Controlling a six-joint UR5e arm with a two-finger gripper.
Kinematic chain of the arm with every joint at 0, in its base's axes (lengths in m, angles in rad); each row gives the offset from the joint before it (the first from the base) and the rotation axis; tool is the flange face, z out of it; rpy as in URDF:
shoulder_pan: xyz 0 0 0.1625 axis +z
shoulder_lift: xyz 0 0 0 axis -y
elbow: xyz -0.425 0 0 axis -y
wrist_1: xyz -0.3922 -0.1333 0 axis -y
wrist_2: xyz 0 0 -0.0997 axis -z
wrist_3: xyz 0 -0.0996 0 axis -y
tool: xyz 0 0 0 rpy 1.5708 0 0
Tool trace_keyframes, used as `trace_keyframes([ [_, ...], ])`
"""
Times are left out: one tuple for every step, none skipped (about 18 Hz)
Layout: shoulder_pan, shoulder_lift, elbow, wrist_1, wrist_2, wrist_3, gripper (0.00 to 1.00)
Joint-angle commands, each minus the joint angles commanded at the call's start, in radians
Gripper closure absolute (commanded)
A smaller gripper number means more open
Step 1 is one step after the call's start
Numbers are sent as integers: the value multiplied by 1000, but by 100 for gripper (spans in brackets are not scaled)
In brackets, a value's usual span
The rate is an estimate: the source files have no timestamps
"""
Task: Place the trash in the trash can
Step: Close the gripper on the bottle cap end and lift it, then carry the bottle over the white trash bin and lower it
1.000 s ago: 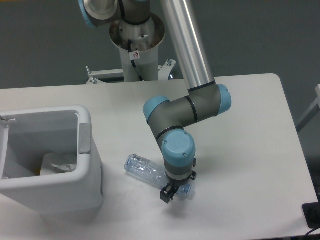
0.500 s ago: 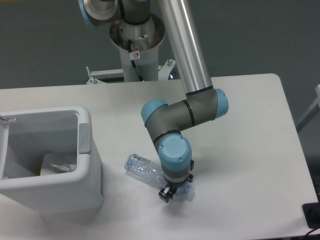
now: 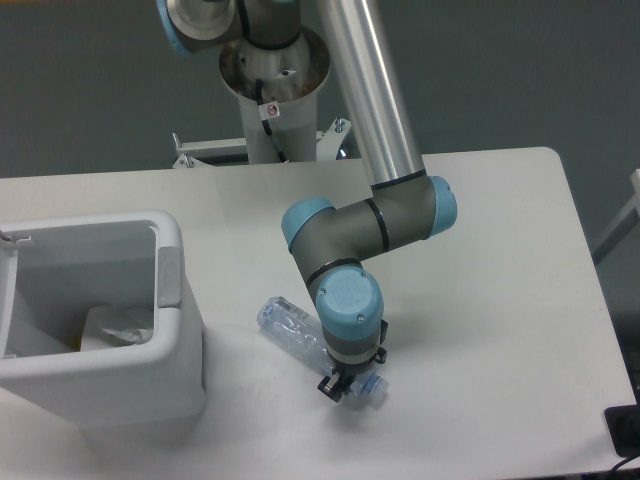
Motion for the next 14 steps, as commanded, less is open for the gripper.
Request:
trace_keyframes([
  [0,-2,2,0,0,0,36],
  [0,0,2,0,0,2,36],
  [0,2,2,0,0,2,36],
  [0,5,3,0,0,3,36],
  [0,8,6,0,0,3,36],
  [0,20,17,0,2,3,36],
  [0,37,46,-2,0,2,36],
  [2,61,81,-3,-11,-3,36],
  [3,77,101,-3,-12,-5,36],
  [6,87,119,-3,-15,-6,36],
  [9,100,152,-3,-18,-6,36],
  [11,107,173,-3,-18,-8,36],
  [14,129,199,-3,-18,-8,36],
  [15,149,210,-3,-18,-8,36],
])
